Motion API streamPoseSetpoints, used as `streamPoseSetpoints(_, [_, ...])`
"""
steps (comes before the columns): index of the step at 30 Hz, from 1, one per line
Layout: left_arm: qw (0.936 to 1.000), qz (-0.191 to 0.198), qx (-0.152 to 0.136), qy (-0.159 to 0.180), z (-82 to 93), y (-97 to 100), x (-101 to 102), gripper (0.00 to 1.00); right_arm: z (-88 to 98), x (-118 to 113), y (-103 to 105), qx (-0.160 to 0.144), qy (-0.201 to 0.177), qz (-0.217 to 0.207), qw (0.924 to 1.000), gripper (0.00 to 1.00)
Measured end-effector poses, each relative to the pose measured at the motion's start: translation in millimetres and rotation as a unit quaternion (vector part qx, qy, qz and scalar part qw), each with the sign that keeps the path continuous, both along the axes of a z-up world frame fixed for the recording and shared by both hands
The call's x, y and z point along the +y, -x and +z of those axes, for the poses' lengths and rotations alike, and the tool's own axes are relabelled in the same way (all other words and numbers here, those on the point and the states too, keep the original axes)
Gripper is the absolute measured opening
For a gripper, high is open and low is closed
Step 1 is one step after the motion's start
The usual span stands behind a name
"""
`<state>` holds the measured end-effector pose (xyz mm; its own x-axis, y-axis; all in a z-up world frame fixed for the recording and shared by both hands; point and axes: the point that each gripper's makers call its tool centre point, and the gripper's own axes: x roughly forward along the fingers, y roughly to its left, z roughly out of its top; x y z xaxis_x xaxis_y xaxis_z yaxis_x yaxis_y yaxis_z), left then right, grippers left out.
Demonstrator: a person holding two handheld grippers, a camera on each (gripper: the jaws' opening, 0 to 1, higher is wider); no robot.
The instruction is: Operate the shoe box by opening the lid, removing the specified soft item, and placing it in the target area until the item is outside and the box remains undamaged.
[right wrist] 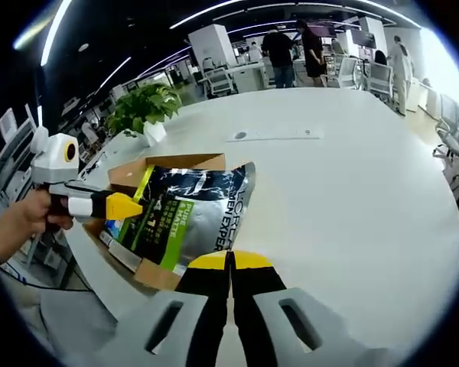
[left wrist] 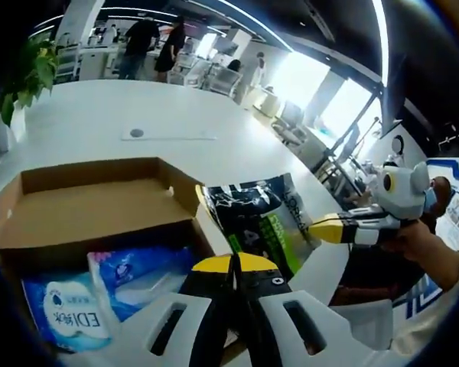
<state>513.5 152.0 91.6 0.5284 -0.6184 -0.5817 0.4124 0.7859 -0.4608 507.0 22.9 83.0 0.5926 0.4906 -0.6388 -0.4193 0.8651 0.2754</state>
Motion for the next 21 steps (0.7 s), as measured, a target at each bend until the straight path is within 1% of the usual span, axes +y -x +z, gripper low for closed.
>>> streamPoseSetpoints(6, [0.9999, -0.012, 0.003, -0.003, -4.1, -2.0, -14, 0.00, -4.6, -13, -2, 0.003, 0.006, -0.009, 0.9999, 0.00])
streamPoseSetpoints(11, [0.9996, -0.023, 0.006, -0.013, -10.7, -5.6, -24, 0.00, -9.6, -22, -4, 0.008, 0.007, -0.019, 0.9997, 0.00])
streamPoseSetpoints(15, [0.9991, -0.033, 0.004, -0.028, -17.2, -8.7, -29, 0.00, -14.4, -27, -9, 0.011, 0.011, -0.026, 0.9996, 0.00])
streamPoseSetpoints(18, [0.9975, -0.049, 0.002, -0.051, -25.7, -11.1, -32, 0.00, -18.2, -29, -13, 0.013, 0.013, -0.030, 0.9994, 0.00])
streamPoseSetpoints(21, [0.9962, -0.058, 0.000, -0.065, -29.6, -13.9, -34, 0.00, -22.2, -31, -16, 0.012, 0.021, -0.029, 0.9993, 0.00])
